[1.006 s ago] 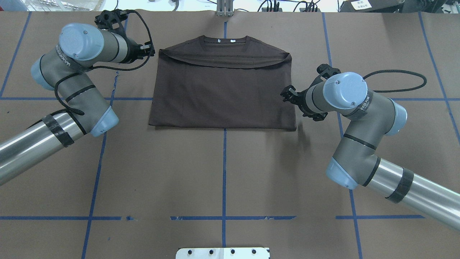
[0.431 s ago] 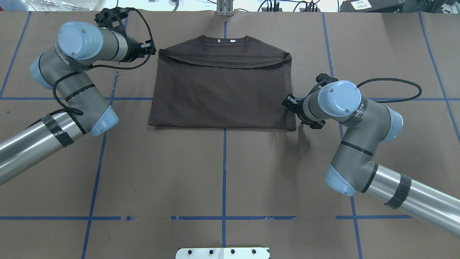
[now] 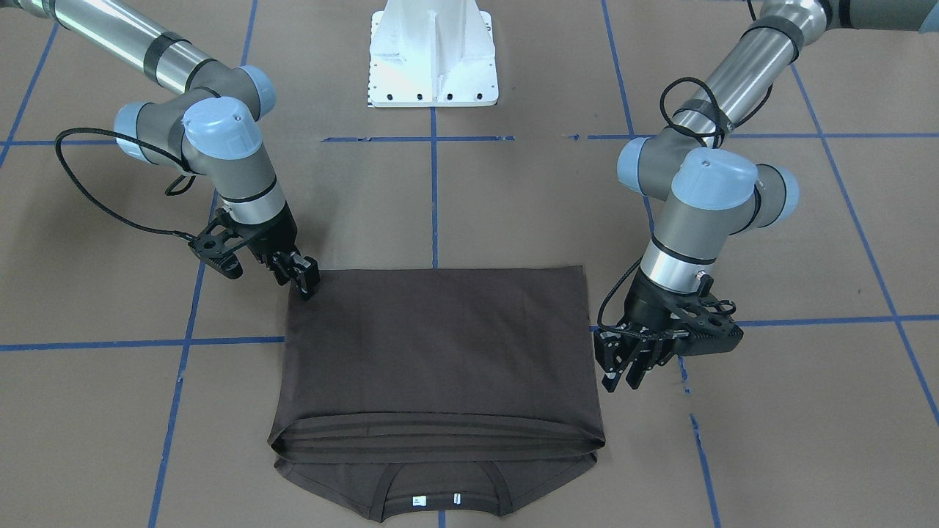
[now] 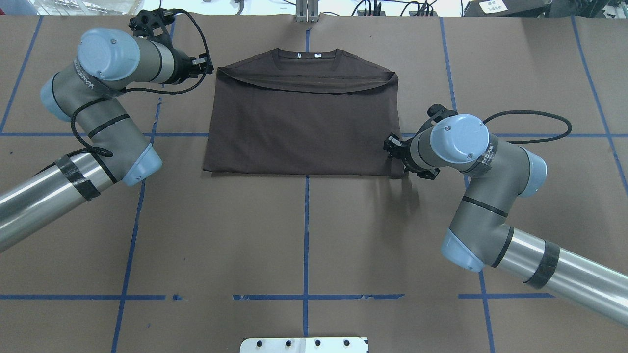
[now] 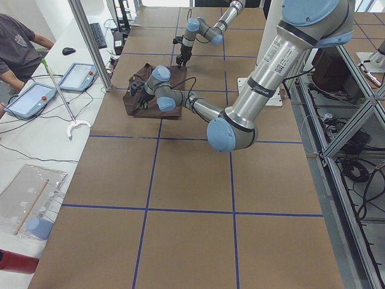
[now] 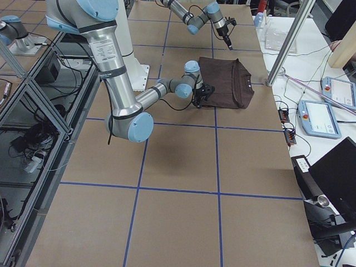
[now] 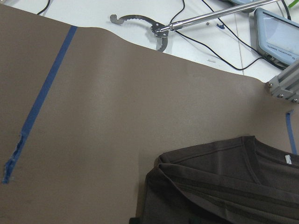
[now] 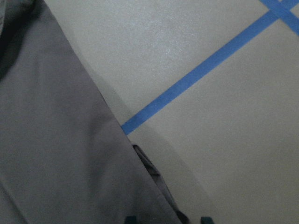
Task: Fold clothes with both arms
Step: 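Release the hem and draw the right gripper back toward the folded edge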
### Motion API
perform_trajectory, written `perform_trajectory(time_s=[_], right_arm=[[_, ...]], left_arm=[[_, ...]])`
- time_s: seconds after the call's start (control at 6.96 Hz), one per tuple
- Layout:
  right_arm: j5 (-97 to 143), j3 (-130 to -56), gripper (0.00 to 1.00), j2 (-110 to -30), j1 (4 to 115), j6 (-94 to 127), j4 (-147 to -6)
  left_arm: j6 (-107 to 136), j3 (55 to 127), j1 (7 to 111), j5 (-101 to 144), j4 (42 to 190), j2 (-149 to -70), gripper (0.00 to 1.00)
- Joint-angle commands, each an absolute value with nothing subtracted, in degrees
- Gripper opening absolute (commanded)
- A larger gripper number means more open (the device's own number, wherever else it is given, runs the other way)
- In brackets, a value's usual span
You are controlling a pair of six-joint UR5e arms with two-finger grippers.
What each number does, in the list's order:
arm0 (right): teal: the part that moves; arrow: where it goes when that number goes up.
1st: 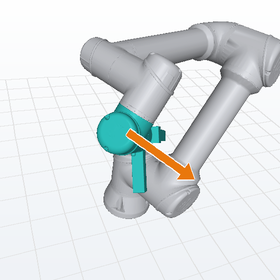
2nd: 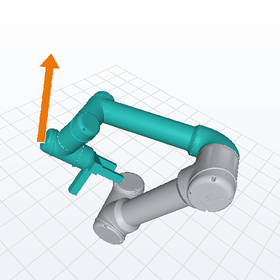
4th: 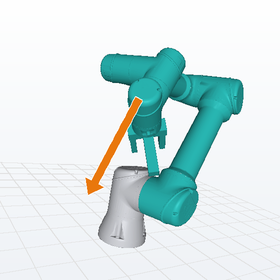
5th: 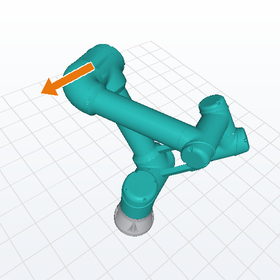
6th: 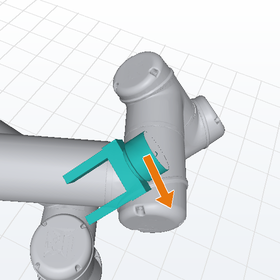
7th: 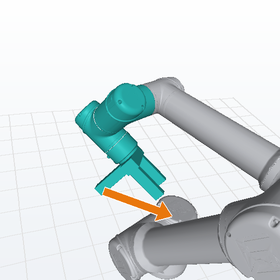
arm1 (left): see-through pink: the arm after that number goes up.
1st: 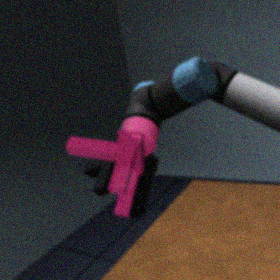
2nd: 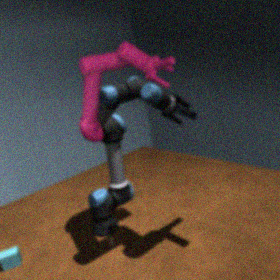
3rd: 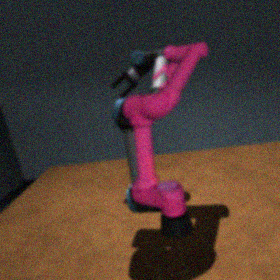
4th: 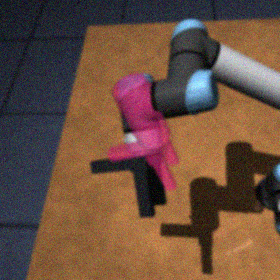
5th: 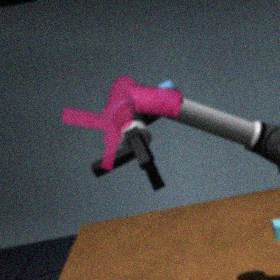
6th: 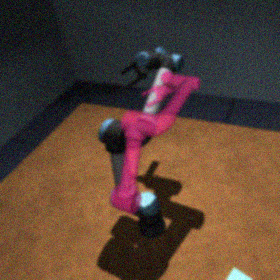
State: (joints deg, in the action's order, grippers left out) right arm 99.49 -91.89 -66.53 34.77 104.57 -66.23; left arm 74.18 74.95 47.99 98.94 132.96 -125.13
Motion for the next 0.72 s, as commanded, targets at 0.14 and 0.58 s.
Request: perform_trajectory(time_s=[0.14, 0.58], right_arm=[[99.58, -92.19, 0.00, -66.53, 34.37, 107.92, -66.44], [100.28, -108.11, 0.00, -77.97, 33.32, 109.16, -66.53]], left_arm=[[74.53, 76.11, 48.08, 98.88, 132.80, -125.07, 0.46], [75.23, 77.24, 48.16, 99.05, 133.24, -124.98, 0.46]])
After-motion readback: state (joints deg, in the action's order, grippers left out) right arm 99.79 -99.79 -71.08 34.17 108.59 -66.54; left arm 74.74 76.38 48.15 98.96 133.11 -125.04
